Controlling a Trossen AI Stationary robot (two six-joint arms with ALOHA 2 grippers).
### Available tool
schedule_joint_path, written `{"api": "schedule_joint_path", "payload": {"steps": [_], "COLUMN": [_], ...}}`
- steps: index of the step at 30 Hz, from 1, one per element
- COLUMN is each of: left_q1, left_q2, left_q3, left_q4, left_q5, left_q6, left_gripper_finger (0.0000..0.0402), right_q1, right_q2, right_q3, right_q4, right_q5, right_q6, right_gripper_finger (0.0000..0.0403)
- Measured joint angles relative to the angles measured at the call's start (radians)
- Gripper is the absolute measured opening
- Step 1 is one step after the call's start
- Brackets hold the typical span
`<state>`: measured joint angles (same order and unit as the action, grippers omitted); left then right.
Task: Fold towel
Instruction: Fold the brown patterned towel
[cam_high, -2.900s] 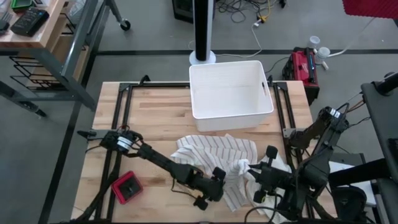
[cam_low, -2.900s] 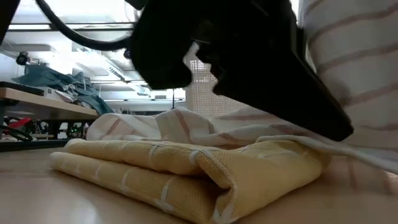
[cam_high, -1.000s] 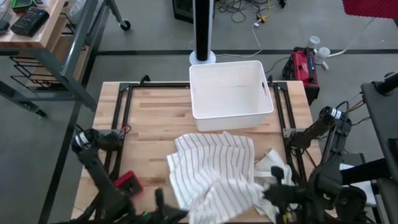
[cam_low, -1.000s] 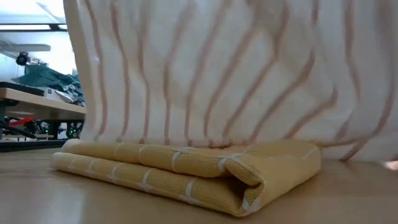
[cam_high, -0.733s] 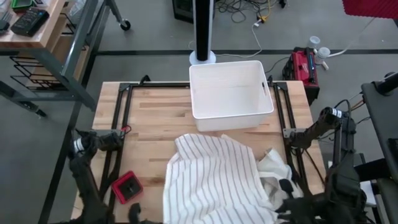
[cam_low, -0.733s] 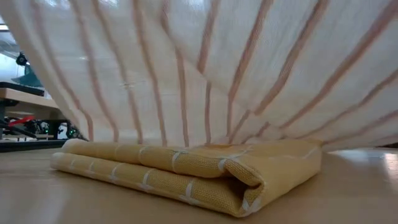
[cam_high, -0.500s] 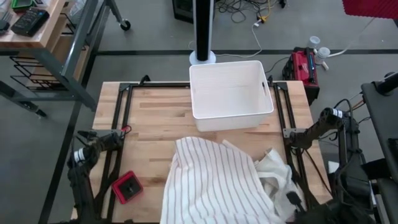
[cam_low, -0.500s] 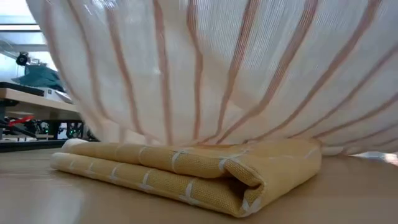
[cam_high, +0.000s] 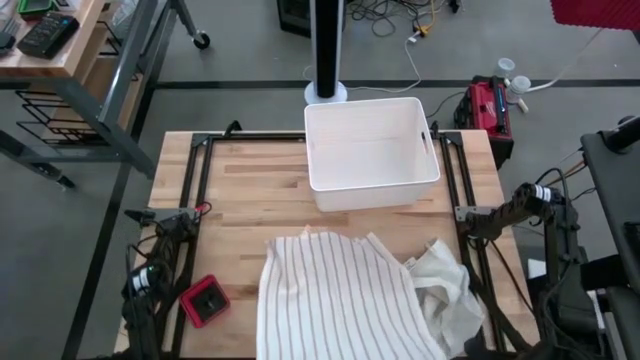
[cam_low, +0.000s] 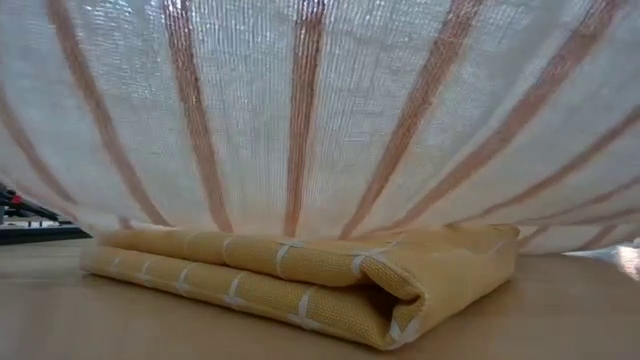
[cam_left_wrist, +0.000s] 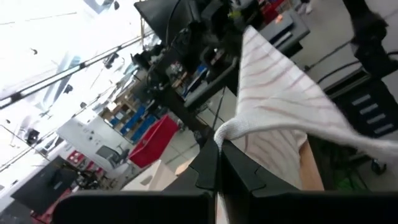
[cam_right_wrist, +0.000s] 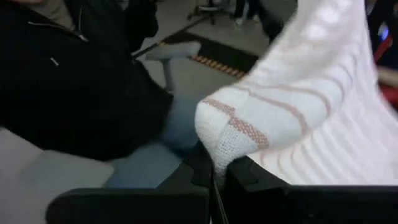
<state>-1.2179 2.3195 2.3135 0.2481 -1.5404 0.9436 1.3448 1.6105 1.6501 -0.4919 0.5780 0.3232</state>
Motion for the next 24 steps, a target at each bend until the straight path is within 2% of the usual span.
{"api": "schedule_joint_path", "payload": {"steps": [4,10,12,20,24], "left_q1": [0.006,0.030,0.040,0.117,0.168], "left_q2": [-0.011,-0.024,-0.046,-0.166,-0.252], "left_q3": [0.000,0.008,0.008,0.008,0.008], "left_q4": [0.005,-0.040,-0.041,-0.073,-0.138], "left_q5": [-0.001,0.004,0.010,0.096,0.113], "left_q6": [0.006,0.023,0.036,0.197,0.212], "left_gripper_finger": [0.0000,0.0000,0.0000,0.0000,0.0000], "right_q1": [0.003,0.006,0.006,0.006,0.005], "right_q2": [0.009,0.008,0.007,0.006,0.001], "right_q3": [0.072,0.164,0.197,0.355,0.416], "right_q4": [0.001,-0.005,-0.006,-0.004,-0.006], "right_q5": [0.092,0.328,0.375,0.394,0.395], "right_q6": [-0.104,-0.268,-0.323,-0.516,-0.591], "right_gripper_finger": [0.0000,0.0000,0.0000,0.0000,0.0000]}}
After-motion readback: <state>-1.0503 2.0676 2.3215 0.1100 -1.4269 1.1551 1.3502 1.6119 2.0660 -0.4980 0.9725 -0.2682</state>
